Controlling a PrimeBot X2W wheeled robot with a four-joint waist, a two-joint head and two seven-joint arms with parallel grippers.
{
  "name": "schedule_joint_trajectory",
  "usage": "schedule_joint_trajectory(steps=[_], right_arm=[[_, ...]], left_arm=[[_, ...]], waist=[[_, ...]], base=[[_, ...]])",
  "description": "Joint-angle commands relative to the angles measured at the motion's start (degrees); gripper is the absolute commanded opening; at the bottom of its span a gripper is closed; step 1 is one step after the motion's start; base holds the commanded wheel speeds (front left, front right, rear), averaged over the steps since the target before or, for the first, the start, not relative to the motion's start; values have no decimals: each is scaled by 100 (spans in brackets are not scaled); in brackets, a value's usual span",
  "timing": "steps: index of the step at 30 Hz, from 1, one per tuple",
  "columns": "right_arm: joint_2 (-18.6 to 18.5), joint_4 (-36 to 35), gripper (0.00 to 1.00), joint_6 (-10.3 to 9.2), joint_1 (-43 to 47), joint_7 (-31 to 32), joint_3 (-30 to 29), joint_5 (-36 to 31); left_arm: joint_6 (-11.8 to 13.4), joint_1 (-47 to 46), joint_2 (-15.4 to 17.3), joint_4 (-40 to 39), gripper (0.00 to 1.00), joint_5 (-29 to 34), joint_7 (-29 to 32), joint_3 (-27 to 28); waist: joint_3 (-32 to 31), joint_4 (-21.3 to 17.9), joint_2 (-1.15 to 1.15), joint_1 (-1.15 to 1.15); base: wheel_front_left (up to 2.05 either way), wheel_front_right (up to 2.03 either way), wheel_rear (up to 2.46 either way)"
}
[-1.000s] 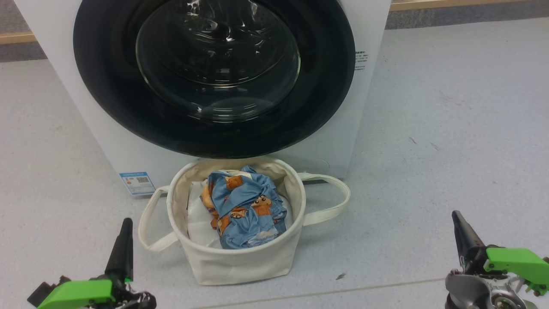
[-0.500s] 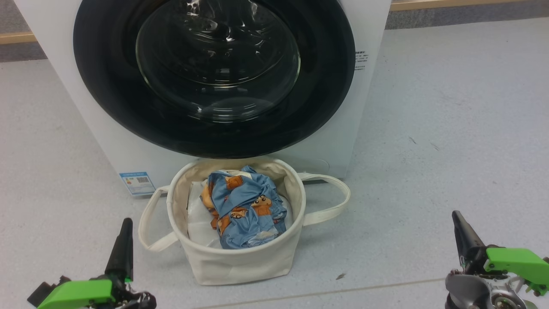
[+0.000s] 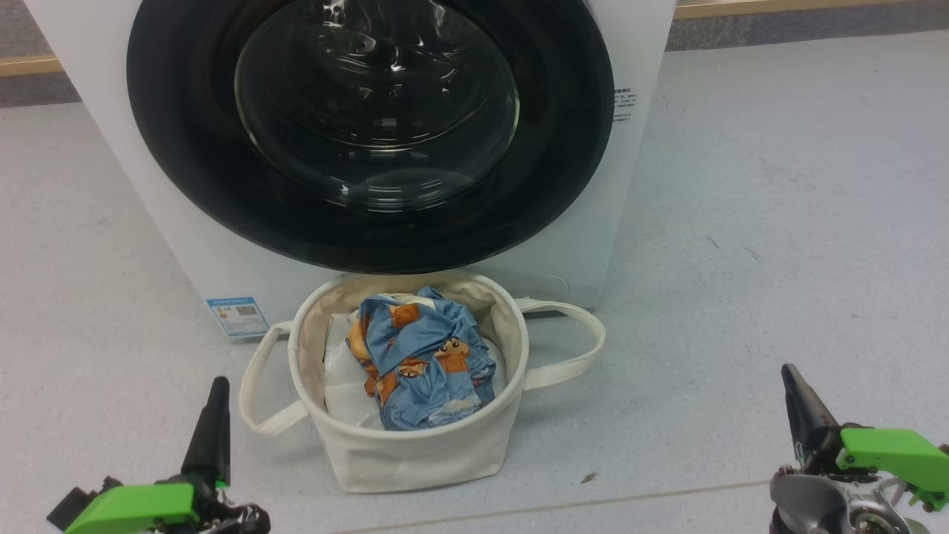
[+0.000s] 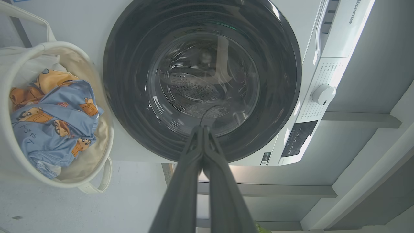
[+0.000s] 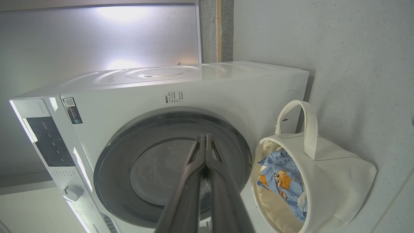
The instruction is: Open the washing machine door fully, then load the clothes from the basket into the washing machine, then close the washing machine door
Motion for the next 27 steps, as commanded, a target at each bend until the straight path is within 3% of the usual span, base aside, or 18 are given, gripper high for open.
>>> schedule_joint_trajectory(steps=[1, 27], right_arm=[[-39, -180, 0, 1, -121, 24, 68, -57], [-37, -180, 0, 1, -121, 27, 65, -60]], left_arm=[[-47, -171, 36, -180, 0, 26, 48, 201], [-47, -171, 36, -180, 0, 27, 48, 202]], waist=[[0, 0, 0, 0], [0, 0, 0, 0]], base=[[0, 0, 0], [0, 0, 0]])
